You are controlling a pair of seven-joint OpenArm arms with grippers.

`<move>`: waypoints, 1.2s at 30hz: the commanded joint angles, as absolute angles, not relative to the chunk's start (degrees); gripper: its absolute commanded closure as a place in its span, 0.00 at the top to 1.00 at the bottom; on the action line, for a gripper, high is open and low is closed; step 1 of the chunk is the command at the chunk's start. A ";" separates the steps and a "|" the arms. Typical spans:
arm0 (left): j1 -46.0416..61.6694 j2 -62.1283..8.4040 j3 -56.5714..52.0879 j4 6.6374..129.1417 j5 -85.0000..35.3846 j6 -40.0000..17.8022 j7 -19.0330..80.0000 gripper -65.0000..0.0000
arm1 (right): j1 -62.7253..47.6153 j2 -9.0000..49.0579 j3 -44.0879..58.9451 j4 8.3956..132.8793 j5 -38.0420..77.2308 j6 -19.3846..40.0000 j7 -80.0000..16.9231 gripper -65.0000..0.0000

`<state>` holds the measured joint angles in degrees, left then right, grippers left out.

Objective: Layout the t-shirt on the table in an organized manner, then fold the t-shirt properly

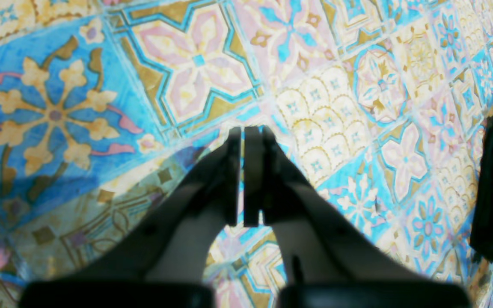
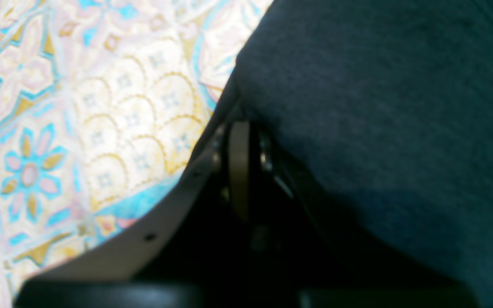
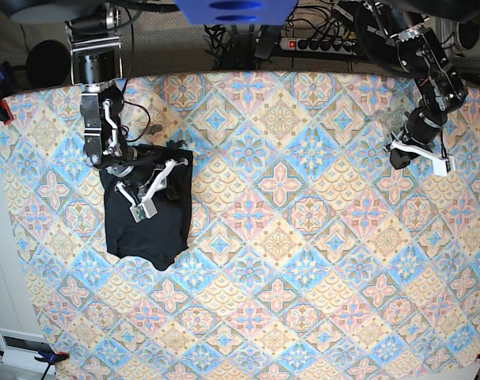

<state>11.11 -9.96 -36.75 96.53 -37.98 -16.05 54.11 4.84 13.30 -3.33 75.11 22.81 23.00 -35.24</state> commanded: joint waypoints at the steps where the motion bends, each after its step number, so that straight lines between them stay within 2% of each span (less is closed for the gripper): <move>1: 10.68 -10.59 -36.88 97.45 -38.90 -16.22 53.41 0.00 | 5.14 14.29 -3.12 76.79 20.79 21.67 -37.58 0.05; 5: 10.86 -10.59 -36.88 97.45 -38.90 -16.22 53.41 0.00 | 4.88 13.93 -3.47 82.42 20.79 21.67 -39.87 0.05; 8: 10.68 -10.59 -36.88 97.45 -38.90 -16.22 53.41 0.00 | 4.53 11.30 -4.35 84.79 20.79 21.67 -42.07 0.05; 19: 10.51 -10.59 -36.88 97.45 -39.08 -16.22 53.41 0.00 | -1.19 10.42 -5.41 85.76 20.70 21.67 -40.66 0.05; 24: 11.03 -11.56 -37.32 101.41 -42.42 -16.22 54.81 0.00 | -4.09 10.42 -4.88 97.98 20.79 21.67 -41.19 0.05; 31: 12.88 -15.52 -40.66 108.97 -42.59 -16.22 62.81 0.00 | -15.08 10.42 -2.77 114.07 20.88 21.67 -41.27 0.05; 36: 19.12 -19.47 -41.98 114.86 -42.59 -16.31 64.75 0.00 | -27.56 10.51 4.62 115.47 23.60 21.67 -40.66 0.05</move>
